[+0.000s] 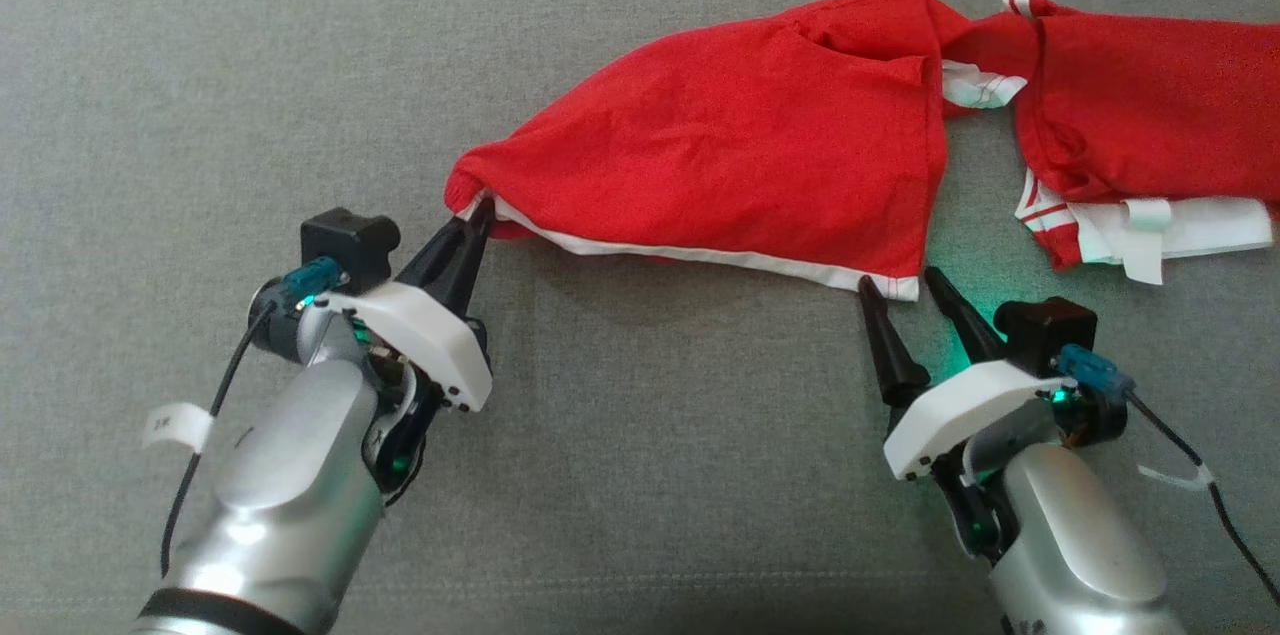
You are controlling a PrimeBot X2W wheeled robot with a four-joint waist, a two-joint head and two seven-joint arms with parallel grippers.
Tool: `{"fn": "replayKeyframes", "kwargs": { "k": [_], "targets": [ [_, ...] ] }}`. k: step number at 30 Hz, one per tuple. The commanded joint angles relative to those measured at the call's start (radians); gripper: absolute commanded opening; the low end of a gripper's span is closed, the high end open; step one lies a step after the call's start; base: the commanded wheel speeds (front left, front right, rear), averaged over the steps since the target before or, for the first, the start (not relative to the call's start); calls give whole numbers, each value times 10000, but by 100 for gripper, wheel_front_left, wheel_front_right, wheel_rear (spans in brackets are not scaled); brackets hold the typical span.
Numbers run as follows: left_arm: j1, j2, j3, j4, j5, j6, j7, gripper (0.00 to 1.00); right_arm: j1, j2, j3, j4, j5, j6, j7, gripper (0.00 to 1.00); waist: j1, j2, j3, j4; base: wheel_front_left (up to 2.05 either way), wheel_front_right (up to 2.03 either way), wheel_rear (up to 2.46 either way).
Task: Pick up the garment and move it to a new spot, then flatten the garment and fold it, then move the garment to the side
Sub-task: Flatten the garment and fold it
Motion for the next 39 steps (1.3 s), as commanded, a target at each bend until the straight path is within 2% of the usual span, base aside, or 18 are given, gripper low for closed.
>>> {"fn": "replayKeyframes", "kwargs": {
  "k": [1,2,3,4,5,13,23,34,39],
  "targets": [
    [-170,252,223,-278,81,44,-83,0,-206,-26,247,-32,82,-7,-70,100,0,-1,-3,-8,0,0,0],
    [-163,255,209,-281,78,49,-77,0,-226,-26,274,32,93,-7,-75,100,0,-1,-11,-11,0,0,0],
    [-155,258,196,-285,74,55,-72,0,-247,-26,304,94,95,-7,-77,82,0,-1,-19,-12,0,0,0],
    [-148,260,185,-289,70,61,-68,0,-267,-26,331,147,84,-7,-86,33,0,-1,-27,-12,0,0,0],
    [-146,267,170,-291,72,69,-60,0,-290,-26,371,189,22,-7,-108,0,0,-1,-37,-10,0,0,0],
    [-112,404,60,-284,121,126,-51,0,-393,-26,231,181,-357,-7,-558,0,0,-1,-279,22,0,0,0],
    [-202,1098,-243,-782,585,200,93,0,-730,-31,11,-1346,-424,-7,-997,0,0,-1,-855,-89,0,0,0],
    [-1073,2595,-272,-3109,1097,204,1056,0,-2025,-942,-141,-4036,-202,-7,-353,0,0,-1,-1957,-159,0,0,0],
    [-1338,3146,64,-4597,972,400,1634,0,-2436,-1144,-209,-4944,-94,-7,141,0,0,-1,-2587,-195,0,0,0]
  ]
}}
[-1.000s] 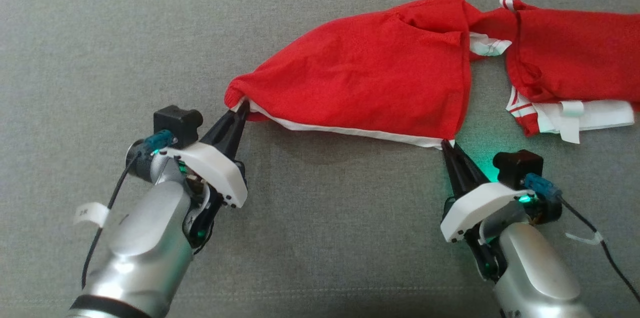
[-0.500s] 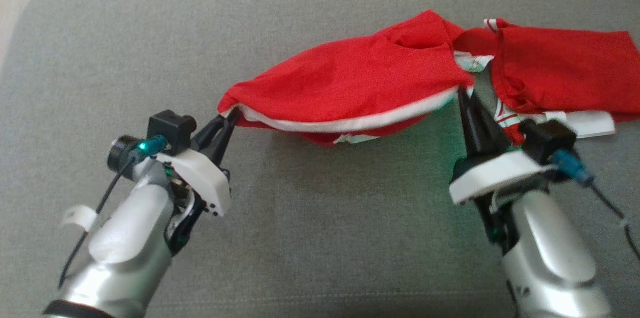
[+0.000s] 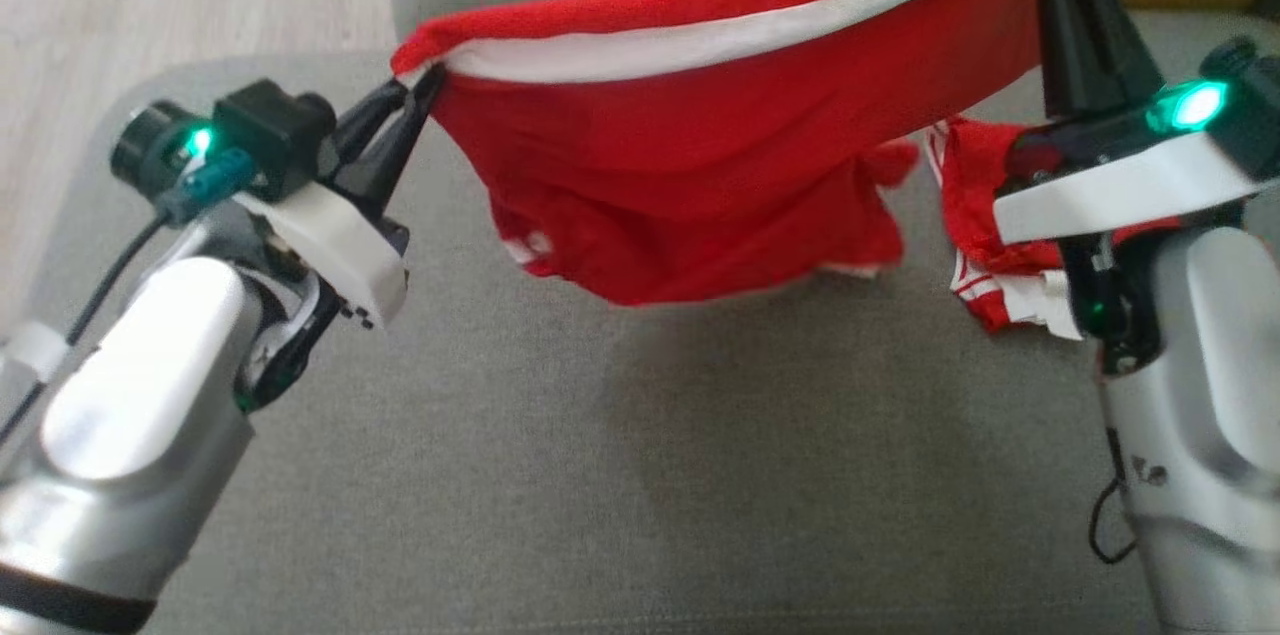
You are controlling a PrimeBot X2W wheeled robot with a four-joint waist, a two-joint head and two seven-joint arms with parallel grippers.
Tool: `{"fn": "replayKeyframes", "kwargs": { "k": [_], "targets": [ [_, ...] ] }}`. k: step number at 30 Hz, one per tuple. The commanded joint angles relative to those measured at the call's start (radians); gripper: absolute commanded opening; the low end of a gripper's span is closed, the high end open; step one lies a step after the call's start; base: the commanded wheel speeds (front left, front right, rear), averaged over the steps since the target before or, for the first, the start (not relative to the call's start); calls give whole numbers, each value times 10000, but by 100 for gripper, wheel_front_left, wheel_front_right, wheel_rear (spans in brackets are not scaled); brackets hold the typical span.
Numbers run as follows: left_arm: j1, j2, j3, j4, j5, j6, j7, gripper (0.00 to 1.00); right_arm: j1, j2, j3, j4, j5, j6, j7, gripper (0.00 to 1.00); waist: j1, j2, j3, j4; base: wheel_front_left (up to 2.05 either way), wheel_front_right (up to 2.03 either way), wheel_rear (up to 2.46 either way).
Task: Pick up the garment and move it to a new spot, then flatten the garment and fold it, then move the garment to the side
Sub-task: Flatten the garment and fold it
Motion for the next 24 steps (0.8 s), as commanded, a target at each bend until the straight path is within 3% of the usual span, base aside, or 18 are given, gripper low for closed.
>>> {"fn": "replayKeyframes", "kwargs": {
  "k": [1,10,15,20,24],
  "targets": [
    [-596,566,624,-759,-84,141,212,0,-418,-80,109,-608,31,-7,213,0,0,-1,-413,-31,0,0,0],
    [290,1656,1161,-4162,-633,863,1654,0,644,256,-253,-2934,-257,-7,1893,0,0,-1,-785,-127,0,0,0],
    [608,2039,1608,-5265,-1138,1151,2095,0,1049,662,-687,-3847,-266,-7,2961,0,0,-1,-519,-134,0,0,0],
    [-5,2084,1708,-5178,-1539,881,2580,0,388,820,-767,-3830,-184,-7,3845,0,0,-1,321,-107,0,0,0],
    [-1448,1885,1677,-4080,-1628,305,2804,0,-1342,788,-694,-2722,-14,-7,4172,0,0,-1,1342,-87,0,0,0]
  ]
}}
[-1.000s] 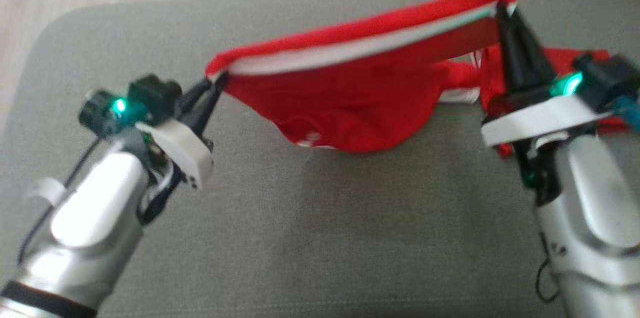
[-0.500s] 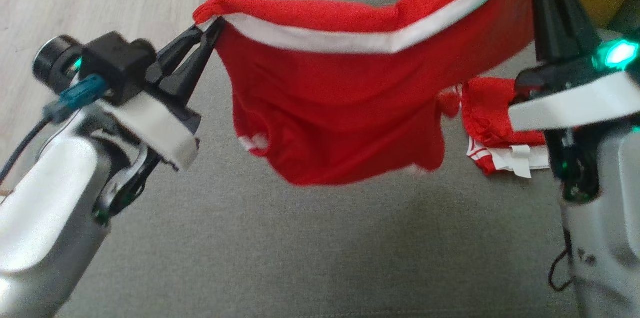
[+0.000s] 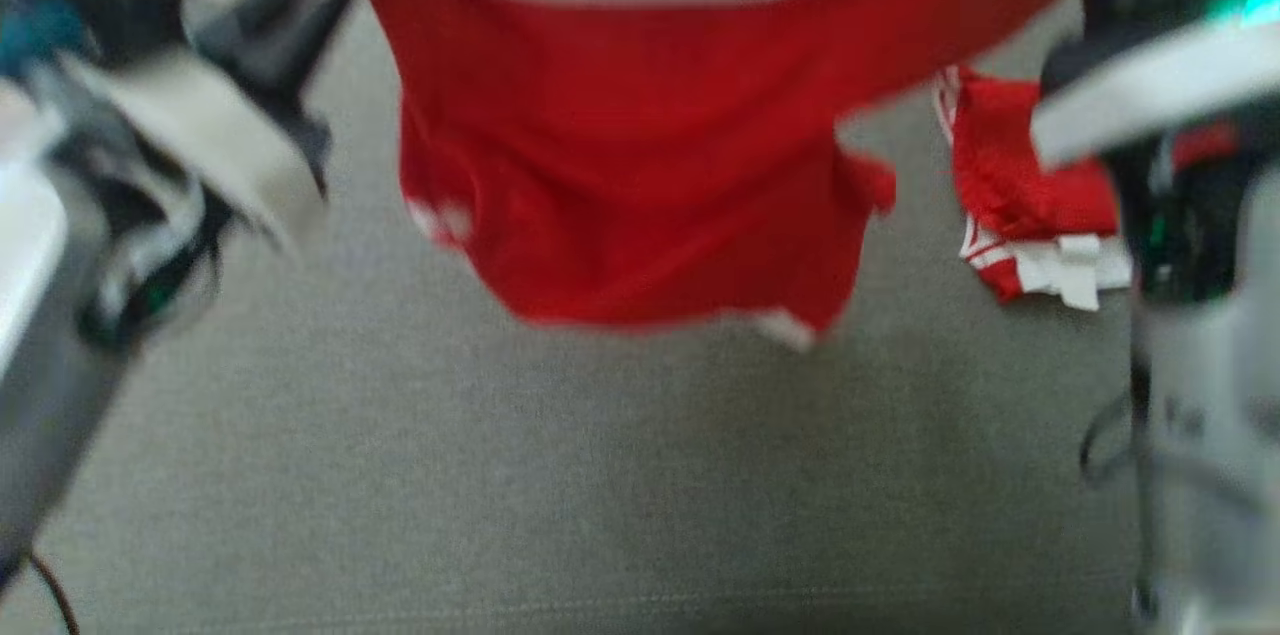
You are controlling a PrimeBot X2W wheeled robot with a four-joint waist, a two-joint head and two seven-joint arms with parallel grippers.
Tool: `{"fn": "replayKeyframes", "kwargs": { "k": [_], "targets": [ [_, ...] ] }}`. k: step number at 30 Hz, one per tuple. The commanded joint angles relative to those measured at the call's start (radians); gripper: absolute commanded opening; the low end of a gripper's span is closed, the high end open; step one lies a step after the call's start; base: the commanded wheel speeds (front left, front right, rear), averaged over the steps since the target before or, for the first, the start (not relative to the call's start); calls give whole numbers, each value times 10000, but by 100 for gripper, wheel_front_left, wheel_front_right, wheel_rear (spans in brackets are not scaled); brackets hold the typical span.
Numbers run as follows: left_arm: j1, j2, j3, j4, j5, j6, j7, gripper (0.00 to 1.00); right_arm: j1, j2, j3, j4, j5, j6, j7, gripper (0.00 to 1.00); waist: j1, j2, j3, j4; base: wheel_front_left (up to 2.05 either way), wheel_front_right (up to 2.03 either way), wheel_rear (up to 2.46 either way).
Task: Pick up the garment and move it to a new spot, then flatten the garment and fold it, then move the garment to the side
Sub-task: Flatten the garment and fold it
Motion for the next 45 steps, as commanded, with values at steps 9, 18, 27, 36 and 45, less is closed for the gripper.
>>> {"fn": "replayKeyframes", "kwargs": {
  "k": [9,18,27,36,45],
  "targets": [
    [-5543,-666,620,4063,707,-607,-922,0,-6455,-451,488,4640,-358,-7,-1807,0,0,0,2612,206,0,0,0],
    [-7754,-2411,934,7779,738,-513,-3542,0,-9406,-80,-818,9509,-1344,-7,-5196,0,0,0,3805,639,0,0,0],
    [-6229,-3456,-580,9424,1383,-789,-4434,0,-7974,-120,-421,12130,-1040,-7,-5660,0,0,0,3839,986,0,0,0],
    [-3305,-3013,-2618,8078,1154,-833,-4474,0,-6032,-442,1541,13200,-141,-7,-5363,0,0,0,2523,964,0,0,0],
    [-1777,-2325,-4631,7350,936,-834,-4413,0,-4035,-1408,4459,12281,1568,-7,-3729,0,0,0,1209,781,0,0,0]
  ]
}}
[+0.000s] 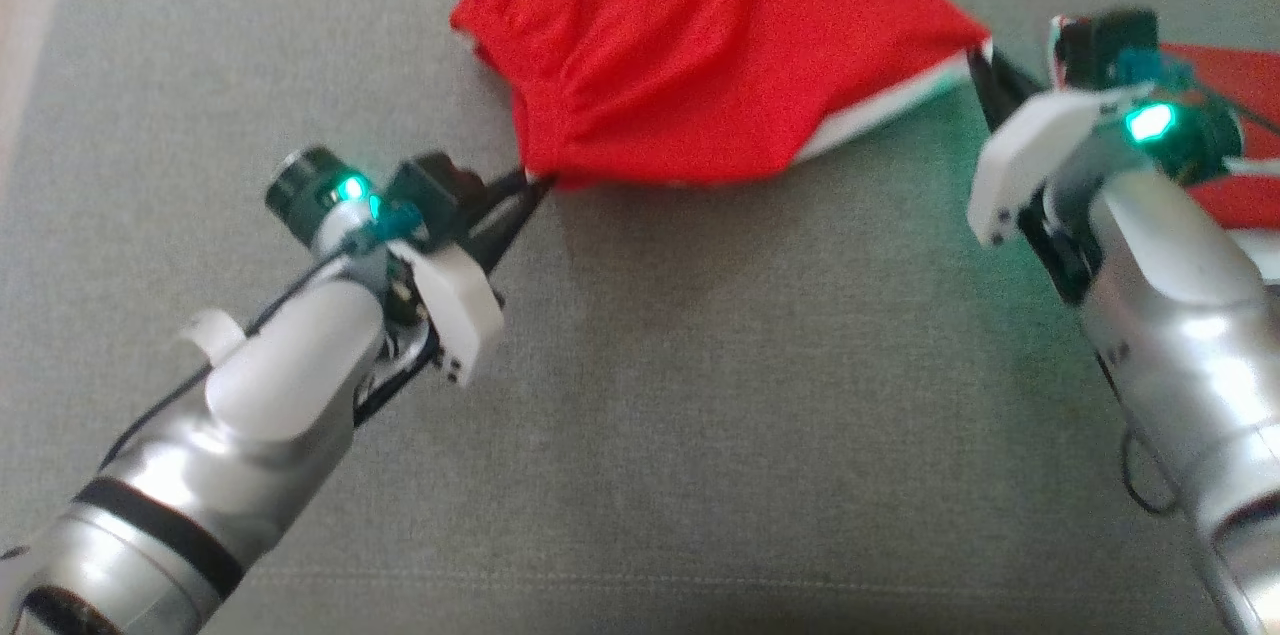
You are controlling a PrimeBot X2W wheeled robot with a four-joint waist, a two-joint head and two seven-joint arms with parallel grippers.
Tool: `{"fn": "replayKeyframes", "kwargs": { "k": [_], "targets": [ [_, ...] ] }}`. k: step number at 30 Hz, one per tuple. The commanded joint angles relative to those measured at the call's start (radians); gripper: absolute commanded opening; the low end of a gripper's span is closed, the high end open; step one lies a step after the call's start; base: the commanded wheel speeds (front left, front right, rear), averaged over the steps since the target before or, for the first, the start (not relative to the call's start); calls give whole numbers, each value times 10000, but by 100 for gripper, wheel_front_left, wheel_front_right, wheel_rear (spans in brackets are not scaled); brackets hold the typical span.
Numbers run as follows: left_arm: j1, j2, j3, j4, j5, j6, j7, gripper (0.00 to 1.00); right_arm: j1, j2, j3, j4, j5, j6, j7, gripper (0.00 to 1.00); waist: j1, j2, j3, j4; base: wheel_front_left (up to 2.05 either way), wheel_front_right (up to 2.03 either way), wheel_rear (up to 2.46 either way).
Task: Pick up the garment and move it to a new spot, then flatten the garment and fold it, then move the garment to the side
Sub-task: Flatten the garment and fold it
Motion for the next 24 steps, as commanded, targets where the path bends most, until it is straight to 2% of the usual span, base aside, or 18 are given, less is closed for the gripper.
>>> {"fn": "replayKeyframes", "kwargs": {
  "k": [1,2,14,24],
  "targets": [
    [-157,445,86,-213,-7,15,45,0,363,-361,717,-682,568,-9,440,0,0,0,-580,-125,0,0,0],
    [-157,445,86,-213,-7,15,45,0,363,-361,717,-682,568,-9,440,0,0,0,-580,-125,0,0,0],
    [1340,840,-434,-680,-471,139,488,0,2270,-2422,3015,-3286,3444,-9,2925,0,0,0,-1890,-447,0,0,0],
    [3035,1383,-767,-2581,-1062,556,1194,0,3868,-4237,3942,-5768,5501,-9,5038,0,0,0,-2920,-479,0,0,0]
  ]
}}
